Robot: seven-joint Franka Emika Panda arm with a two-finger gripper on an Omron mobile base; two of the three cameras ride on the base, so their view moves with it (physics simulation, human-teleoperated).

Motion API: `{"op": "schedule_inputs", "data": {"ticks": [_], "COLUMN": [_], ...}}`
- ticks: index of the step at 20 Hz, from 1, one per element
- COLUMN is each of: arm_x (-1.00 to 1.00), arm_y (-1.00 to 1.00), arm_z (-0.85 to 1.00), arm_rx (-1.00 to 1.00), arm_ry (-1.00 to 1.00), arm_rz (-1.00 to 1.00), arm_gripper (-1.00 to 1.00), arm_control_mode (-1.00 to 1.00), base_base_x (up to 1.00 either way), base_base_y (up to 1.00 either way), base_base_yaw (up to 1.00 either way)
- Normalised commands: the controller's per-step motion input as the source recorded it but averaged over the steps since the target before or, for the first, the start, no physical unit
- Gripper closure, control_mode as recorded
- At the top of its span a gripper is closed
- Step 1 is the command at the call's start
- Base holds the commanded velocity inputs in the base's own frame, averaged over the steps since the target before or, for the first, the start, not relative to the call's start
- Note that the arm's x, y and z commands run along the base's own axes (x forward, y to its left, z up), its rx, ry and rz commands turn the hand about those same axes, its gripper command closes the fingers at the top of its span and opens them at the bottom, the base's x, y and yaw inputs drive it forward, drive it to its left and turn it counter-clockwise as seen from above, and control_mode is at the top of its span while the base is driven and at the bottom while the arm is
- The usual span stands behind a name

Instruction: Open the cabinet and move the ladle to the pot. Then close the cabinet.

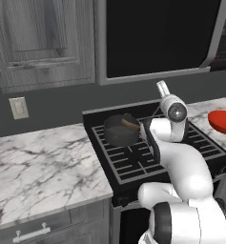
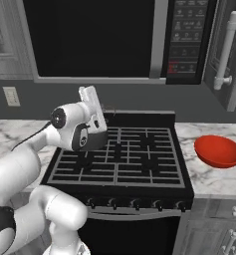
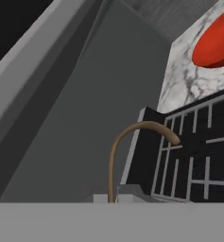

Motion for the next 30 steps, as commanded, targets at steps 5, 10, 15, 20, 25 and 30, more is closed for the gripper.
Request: {"op": "schedule_inputs", "data": {"ticks": [5, 10, 15, 20, 25, 30], "arm_x": [0.02, 0.04, 0.09, 0.2, 0.19, 0.07], "arm_y": [-0.13, -0.12, -0.07, -0.07, -0.05, 0.0], "arm_z": [-0.04, -0.02, 0.0, -0.04, -0.15, -0.11], "arm_rx": [0.0, 0.0, 0.0, 0.0, 0.0, -0.01], "arm_ry": [0.0, 0.0, 0.0, 0.04, 0.07, 0.02], "arm_rz": [-0.04, 0.0, -0.01, -0.04, -0.07, -0.08], "arm_gripper": [1.0, 1.0, 1.0, 1.0, 1.0, 1.0], "arm_control_mode": [-1.0, -1.0, -1.0, -1.0, -1.0, -1.0], "base_base_x": [0.0, 0.0, 0.0, 0.0, 0.0, 0.0], "base_base_y": [0.0, 0.0, 0.0, 0.0, 0.0, 0.0], "base_base_yaw": [0.0, 0.0, 0.0, 0.0, 0.0, 0.0]}}
